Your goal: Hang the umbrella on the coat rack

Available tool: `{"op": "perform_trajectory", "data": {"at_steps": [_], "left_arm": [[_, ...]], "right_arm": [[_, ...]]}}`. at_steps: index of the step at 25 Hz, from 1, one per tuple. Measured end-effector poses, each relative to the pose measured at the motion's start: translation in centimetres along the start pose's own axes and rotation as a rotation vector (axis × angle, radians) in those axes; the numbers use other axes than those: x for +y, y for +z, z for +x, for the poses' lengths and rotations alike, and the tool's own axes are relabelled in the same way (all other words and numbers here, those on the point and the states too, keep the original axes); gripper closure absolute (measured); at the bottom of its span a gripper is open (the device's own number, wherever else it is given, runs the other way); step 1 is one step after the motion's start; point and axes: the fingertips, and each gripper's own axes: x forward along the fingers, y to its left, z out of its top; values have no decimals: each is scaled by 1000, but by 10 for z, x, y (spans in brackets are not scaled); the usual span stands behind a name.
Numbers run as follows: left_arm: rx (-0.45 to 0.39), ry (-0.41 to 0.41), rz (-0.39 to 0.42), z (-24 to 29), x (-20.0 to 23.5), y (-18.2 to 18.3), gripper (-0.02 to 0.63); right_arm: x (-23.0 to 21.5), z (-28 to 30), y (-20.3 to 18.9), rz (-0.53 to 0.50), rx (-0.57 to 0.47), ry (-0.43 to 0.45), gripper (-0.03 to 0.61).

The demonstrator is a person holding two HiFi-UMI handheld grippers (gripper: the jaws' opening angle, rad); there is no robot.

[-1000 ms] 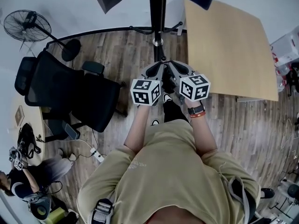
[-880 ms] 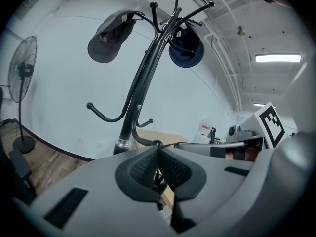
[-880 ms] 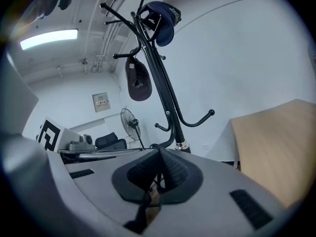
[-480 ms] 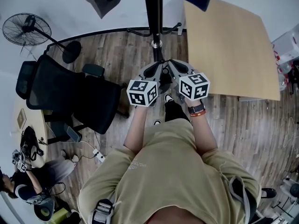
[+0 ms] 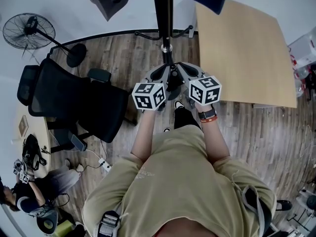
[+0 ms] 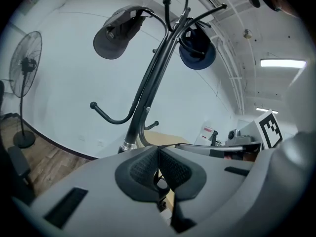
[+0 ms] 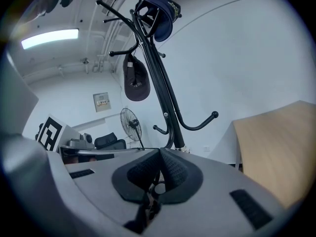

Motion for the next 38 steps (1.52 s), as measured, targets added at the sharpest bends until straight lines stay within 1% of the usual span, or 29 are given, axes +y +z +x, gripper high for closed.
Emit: {"op": "perform_trajectory", "data": {"at_steps": [5,12,24,30,34,38], "left_arm": [[5,2,-12,4,7,2,591],[36,10,-4,9,11,-9,591],[66,-26,28,8,6,-27,589],[49,-33,45,4,5,-28,589],[53,-40,63,7,4,-30,589],[58,-42,75,9,3,-32,589]], "right_arm": [[-4,8,-1,9,3,-6,560],[-8,11,-9,24,28,-12,560],[-3,11,-23,46,41,-12,560],[6,12,-30,57,55,-6,559],[8,15,-34,85,51,-14,560],[6,15,-34,93,51,-21,558]]}}
